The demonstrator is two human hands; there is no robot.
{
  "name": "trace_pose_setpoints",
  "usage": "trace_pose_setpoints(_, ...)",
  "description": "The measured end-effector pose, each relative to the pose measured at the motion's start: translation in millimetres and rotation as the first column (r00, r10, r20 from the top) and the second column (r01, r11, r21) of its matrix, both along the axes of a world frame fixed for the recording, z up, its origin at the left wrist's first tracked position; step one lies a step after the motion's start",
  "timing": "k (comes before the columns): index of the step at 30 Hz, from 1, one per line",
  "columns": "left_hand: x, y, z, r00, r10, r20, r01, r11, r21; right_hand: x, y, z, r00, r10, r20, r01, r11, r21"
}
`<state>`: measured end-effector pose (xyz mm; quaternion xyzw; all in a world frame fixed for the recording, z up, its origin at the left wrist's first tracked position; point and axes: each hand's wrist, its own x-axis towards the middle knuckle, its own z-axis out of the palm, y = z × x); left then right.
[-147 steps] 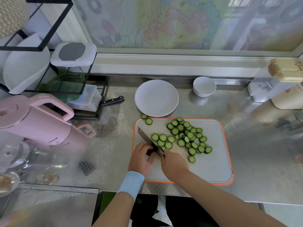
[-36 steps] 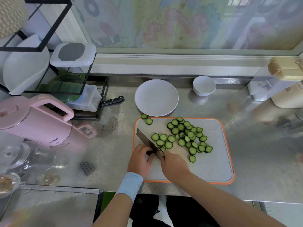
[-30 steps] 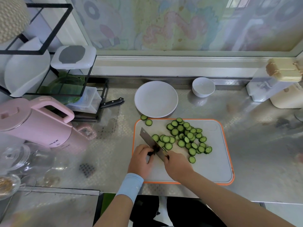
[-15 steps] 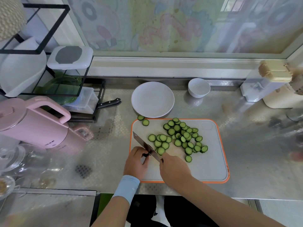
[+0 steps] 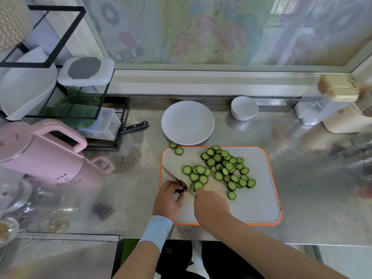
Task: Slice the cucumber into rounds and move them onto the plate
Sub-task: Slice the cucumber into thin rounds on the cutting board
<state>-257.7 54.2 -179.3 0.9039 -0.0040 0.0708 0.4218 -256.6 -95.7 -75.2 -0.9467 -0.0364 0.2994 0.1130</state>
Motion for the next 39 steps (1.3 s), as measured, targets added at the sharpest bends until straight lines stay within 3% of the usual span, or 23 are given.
trace_pose_setpoints(8,-1,2,2,0.999,-0.03,-0.013,0.03,0.999,0.017,6,-3,-27,0.995,-0.1,-0.028,0.102,0.99,0.093)
trace_pose_setpoints(19,-2,4,3,0.999,-0.046,0.001,0.046,0.998,0.046,7,-9,-18,0.994,-0.1,0.035,0.093,0.984,0.155)
trace_pose_setpoints(25,-2,2,2,1.0,-0.015,0.022,0.015,1.0,0.019,-2,-7,-1,0.995,-0.047,0.085,0.037,0.992,0.121)
trace_pose_setpoints(39,-2,4,-1,1.0,0.004,0.014,-0.004,1.0,0.007,-8,-3,9,0.999,-0.036,0.026,0.035,0.998,0.042)
